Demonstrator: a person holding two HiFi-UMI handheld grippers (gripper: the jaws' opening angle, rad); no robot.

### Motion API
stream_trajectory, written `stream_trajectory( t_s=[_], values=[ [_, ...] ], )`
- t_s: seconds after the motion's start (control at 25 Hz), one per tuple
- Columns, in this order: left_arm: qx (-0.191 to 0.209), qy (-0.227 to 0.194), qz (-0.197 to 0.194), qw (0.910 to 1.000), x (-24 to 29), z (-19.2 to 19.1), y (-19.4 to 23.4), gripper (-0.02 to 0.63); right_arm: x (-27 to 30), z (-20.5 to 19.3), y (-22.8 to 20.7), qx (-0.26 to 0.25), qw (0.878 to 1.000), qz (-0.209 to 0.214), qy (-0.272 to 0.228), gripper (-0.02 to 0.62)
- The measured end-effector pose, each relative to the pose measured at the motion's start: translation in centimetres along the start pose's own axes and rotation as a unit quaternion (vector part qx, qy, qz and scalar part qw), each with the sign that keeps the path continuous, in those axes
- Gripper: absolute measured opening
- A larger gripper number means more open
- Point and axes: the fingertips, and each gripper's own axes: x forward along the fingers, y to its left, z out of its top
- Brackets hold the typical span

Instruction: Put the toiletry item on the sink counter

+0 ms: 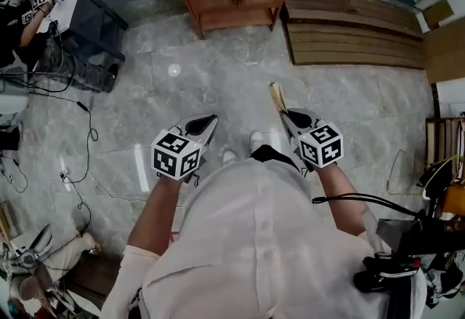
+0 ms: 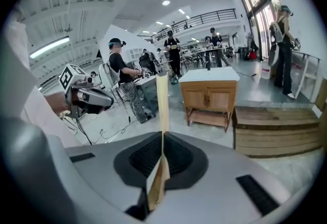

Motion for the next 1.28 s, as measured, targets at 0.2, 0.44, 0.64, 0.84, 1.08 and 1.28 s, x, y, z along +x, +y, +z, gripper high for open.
stream_trajectory(
  t_s=[0.2, 0.44, 0.64, 0.84, 1.08, 1.28],
  values=[
    [-0.017, -0.004, 0.013, 0.9998, 2.5, 3.1, 0.6, 0.006, 1.1, 2.7, -3.6, 0.01, 1.0, 0.025, -0.014, 0.012],
    [-0.024, -0.02, 0.012, 0.9994, 6.3, 8.3, 0.7, 0.006, 2.7, 5.6, -8.5, 0.035, 0.997, 0.058, -0.031, 0.012],
    [-0.009, -0.021, -0.003, 0.9997, 9.3, 11.5, 1.9, 0.006, 4.5, 8.0, -11.8, 0.045, 0.997, 0.05, -0.036, 0.012],
    [-0.003, -0.009, -0.028, 0.9996, 12.2, 13.9, 6.6, 0.006, 7.3, 10.7, -15.7, 0.054, 0.998, 0.017, -0.036, 0.012],
    [0.018, -0.004, -0.066, 0.9976, 15.4, 20.1, 14.4, 0.005, 11.6, 15.5, -20.1, 0.089, 0.995, -0.04, -0.031, 0.012],
    [0.044, -0.003, -0.091, 0.9949, 16.8, 25.3, 20.7, 0.005, 15.8, 21.2, -23.7, 0.096, 0.992, -0.077, -0.032, 0.012]
  ],
)
